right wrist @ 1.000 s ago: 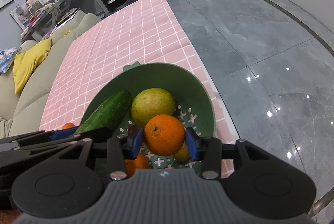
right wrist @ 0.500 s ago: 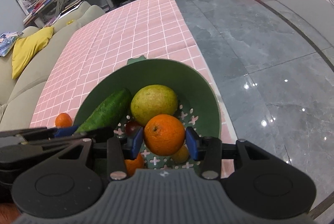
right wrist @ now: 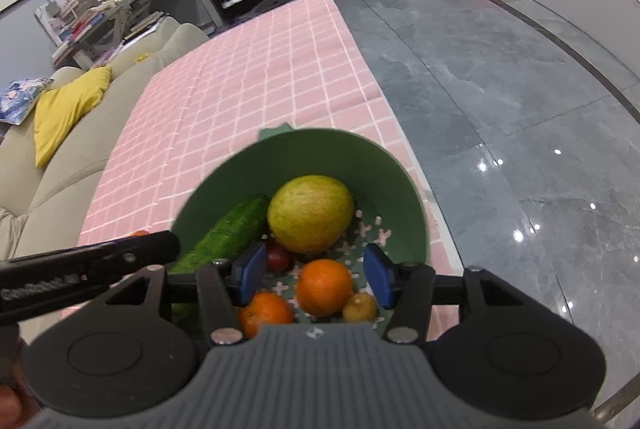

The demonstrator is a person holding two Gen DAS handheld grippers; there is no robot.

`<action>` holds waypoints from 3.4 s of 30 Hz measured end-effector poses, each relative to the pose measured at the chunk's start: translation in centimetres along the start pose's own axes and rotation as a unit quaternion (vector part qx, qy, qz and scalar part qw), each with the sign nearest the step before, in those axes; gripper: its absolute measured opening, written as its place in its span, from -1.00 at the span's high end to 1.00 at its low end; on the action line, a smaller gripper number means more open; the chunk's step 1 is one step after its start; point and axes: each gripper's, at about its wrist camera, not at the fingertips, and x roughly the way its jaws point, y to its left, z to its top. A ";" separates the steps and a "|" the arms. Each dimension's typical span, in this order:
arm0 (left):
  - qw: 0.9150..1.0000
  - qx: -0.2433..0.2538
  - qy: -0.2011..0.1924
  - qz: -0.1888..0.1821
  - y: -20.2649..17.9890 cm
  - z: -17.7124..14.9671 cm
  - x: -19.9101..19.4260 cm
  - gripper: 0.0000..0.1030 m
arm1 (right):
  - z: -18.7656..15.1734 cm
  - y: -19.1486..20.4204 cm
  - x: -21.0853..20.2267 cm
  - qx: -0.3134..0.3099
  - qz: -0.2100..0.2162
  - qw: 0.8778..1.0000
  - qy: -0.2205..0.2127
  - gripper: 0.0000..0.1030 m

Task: Organize fruits
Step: 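Withdraw both tools from the colander toward the loose oranges and kiwis, then grasp an orange with the left tool while the right tool grasps a brown kiwi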

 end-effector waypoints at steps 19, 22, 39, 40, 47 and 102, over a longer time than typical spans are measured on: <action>0.999 -0.004 -0.018 0.045 5.5 -5.1 -8.2 -0.04 | -4.0 3.6 -6.4 -0.080 0.026 0.996 -0.007 0.00; 0.999 -0.009 -0.017 0.041 5.9 -6.5 -8.8 -0.04 | -4.9 3.9 -7.2 -0.088 0.022 0.996 -0.007 0.00; 0.999 -0.020 -0.021 0.041 9.3 -11.5 -10.0 -0.13 | -9.8 7.4 -8.1 -0.169 0.018 0.985 0.027 0.00; 0.999 -0.023 -0.017 0.040 9.5 -11.4 -9.5 -0.13 | -10.1 7.7 -7.9 -0.176 0.020 0.984 0.031 0.00; 0.999 -0.015 -0.011 0.028 10.1 -10.5 -6.6 -0.13 | -12.5 9.3 -5.3 -0.233 0.033 0.970 0.060 0.15; 0.996 0.073 0.031 -0.041 6.5 -8.8 3.4 0.00 | -12.4 9.0 0.8 -0.205 0.018 0.973 0.102 0.60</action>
